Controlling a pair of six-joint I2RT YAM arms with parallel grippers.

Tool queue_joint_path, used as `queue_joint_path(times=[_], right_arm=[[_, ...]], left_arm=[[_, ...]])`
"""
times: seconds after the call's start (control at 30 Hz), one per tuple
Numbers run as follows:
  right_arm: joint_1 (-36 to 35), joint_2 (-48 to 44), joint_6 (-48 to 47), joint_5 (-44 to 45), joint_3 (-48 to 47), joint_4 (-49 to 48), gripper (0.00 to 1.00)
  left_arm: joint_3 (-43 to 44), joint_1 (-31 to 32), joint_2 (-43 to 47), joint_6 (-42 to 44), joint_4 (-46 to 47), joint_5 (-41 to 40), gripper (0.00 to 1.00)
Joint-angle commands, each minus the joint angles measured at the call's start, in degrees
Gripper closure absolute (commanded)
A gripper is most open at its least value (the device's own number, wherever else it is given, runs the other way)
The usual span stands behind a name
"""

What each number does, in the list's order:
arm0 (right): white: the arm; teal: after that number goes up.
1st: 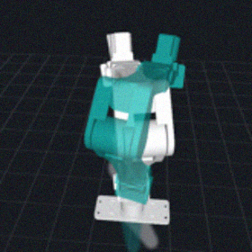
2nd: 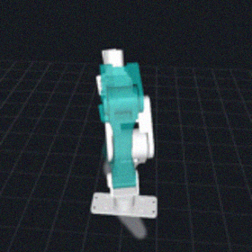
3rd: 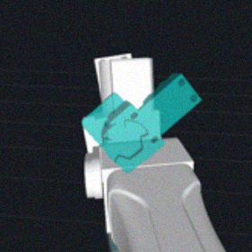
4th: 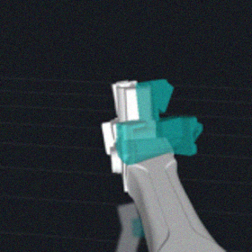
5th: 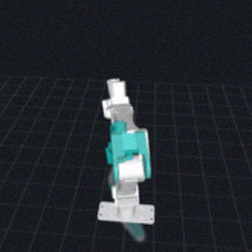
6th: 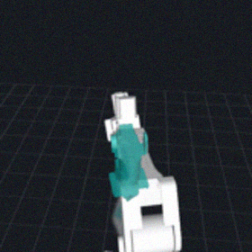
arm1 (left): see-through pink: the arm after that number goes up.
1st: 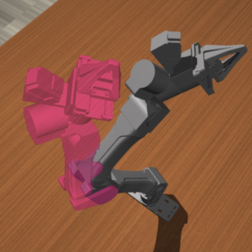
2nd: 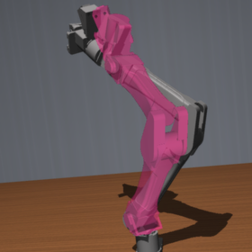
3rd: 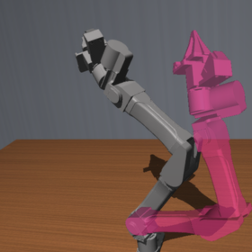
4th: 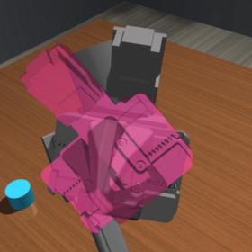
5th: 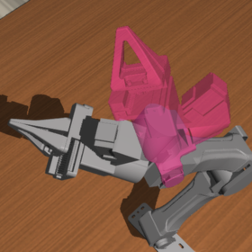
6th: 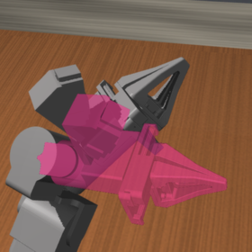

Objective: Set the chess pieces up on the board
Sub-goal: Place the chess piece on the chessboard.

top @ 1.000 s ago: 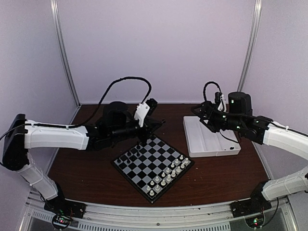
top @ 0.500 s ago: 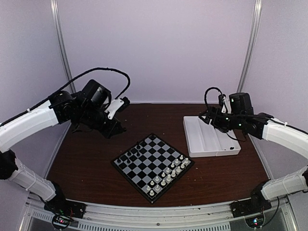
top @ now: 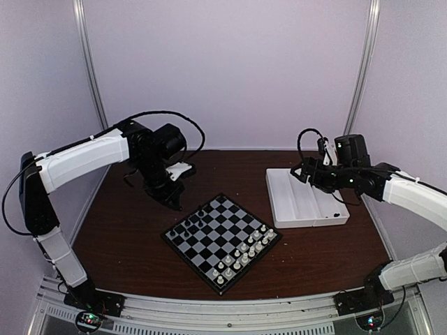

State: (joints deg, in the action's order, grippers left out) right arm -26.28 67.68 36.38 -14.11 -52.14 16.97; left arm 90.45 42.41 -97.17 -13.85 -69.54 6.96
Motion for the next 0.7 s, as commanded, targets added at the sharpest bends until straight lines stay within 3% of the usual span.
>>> queue_joint_path(times=[0.0,0.3,0.67], right_arm=[[0.6,-2.4,-0.84,0.74,0.99,1.3,0.17],[1.45,-1.19,-0.82,0.11,1.44,0.81,0.17],[1.67,0.0,-0.53,-0.74,1.42,-0.01,0.17]], left_arm=[[4.96,-0.57,-3.54,1.22,-6.2,-3.02,1.0],[8.78,-0.67,-11.11,3.63,-10.87,-5.9,1.0],[8.49,-0.69,-16.06,4.69,-8.33,-6.13,1.0]])
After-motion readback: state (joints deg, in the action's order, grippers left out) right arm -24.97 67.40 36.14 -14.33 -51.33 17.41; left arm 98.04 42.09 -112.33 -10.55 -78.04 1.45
